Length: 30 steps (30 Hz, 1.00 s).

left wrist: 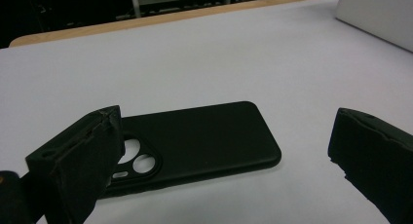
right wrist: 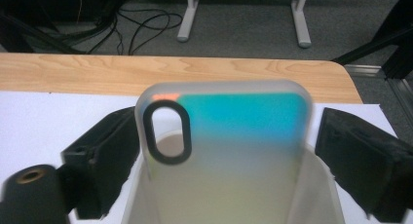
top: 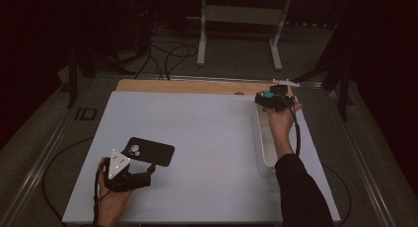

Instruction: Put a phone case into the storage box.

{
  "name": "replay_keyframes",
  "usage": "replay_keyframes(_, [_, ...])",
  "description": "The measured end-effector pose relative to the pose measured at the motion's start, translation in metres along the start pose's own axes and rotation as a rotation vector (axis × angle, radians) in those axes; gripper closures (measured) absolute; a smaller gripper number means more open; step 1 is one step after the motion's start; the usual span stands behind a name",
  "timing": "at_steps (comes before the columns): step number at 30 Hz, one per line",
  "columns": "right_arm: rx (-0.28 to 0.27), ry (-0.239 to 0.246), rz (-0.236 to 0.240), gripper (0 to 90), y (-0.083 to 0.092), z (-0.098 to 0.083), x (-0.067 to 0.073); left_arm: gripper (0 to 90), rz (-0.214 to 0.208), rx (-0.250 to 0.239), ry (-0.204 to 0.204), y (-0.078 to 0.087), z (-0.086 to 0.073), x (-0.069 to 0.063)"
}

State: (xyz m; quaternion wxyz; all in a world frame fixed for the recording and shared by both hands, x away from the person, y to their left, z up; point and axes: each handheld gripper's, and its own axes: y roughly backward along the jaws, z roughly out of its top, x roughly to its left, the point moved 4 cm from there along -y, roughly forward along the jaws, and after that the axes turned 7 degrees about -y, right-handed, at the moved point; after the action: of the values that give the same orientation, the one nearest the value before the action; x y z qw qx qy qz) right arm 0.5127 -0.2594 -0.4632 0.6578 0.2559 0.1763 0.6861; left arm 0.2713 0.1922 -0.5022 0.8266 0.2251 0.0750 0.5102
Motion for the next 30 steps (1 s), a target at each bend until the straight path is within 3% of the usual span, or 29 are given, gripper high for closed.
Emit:
replay_keyframes(13, [-0.027,-0.031,0.029,8.7,0.011,0.005,-0.004,0.5,0.001,0.005,-0.001,0.0,0.0,0.0])
replay_keyframes(20, [-0.042,-0.021,0.1,12.2,0.029,0.006,0.002,0.5,0.001,0.013,-0.006,-0.001,-0.001,0.0])
replay_keyframes(26, [-0.035,0.046,0.18,12.2,0.047,0.003,0.018,0.5,0.002,0.015,-0.007,-0.001,0.0,0.0])
replay_keyframes(30, [-0.035,0.064,0.235,12.3,0.057,0.0,0.027,0.4,0.004,0.014,-0.005,-0.001,0.0,0.0])
